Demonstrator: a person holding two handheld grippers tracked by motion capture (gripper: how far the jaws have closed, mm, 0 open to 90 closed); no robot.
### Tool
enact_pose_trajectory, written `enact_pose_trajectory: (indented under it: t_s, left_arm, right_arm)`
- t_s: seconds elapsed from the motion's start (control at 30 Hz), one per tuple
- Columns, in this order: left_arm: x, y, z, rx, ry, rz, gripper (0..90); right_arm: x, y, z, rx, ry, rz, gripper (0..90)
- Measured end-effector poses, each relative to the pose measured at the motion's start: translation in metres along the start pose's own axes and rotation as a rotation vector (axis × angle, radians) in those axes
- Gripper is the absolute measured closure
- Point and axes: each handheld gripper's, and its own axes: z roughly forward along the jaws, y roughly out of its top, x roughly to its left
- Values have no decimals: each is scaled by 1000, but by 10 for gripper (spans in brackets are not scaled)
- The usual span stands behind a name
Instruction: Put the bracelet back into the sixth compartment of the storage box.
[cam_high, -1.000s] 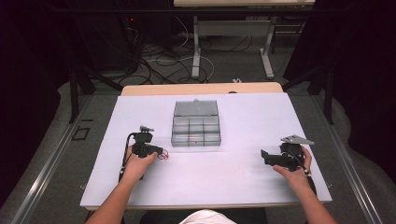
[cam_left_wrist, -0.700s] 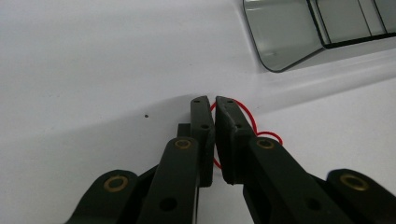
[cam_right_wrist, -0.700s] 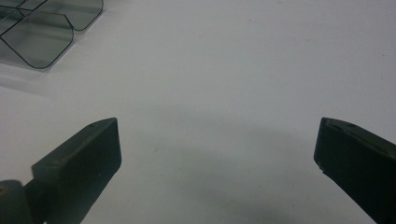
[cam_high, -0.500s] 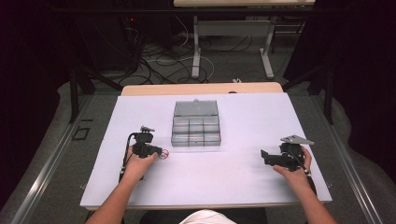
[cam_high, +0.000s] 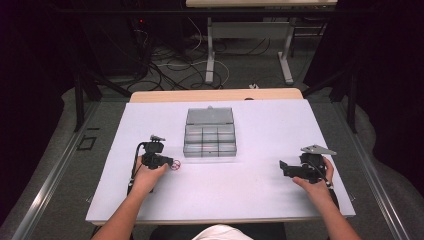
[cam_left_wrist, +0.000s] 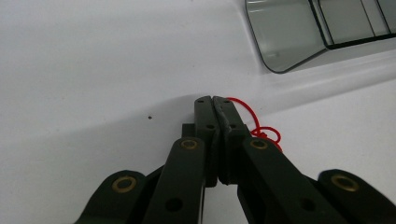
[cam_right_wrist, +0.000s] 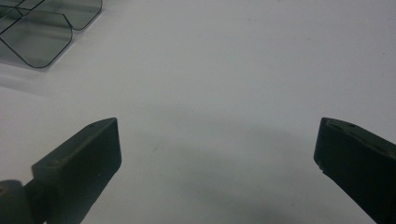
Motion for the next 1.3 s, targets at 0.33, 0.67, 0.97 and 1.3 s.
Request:
enact_pose_trajectory:
  t_s: [0.33, 0.67, 0.97, 1.3]
  left_arm:
    - [2, 0, -5, -24, -7, -7, 900]
    - [5, -1, -11, -55, -18, -25, 899]
    - [6, -1, -15, -91, -9, -41, 899]
    - [6, -2, -19, -134, 7, -47, 900]
  right_arm:
    - [1, 0, 0, 1, 1, 5, 3]
    - [0, 0, 0, 2, 5, 2, 3]
    - [0, 0, 0, 0, 3, 1, 3]
    - [0, 0, 0, 2, 4, 2, 3]
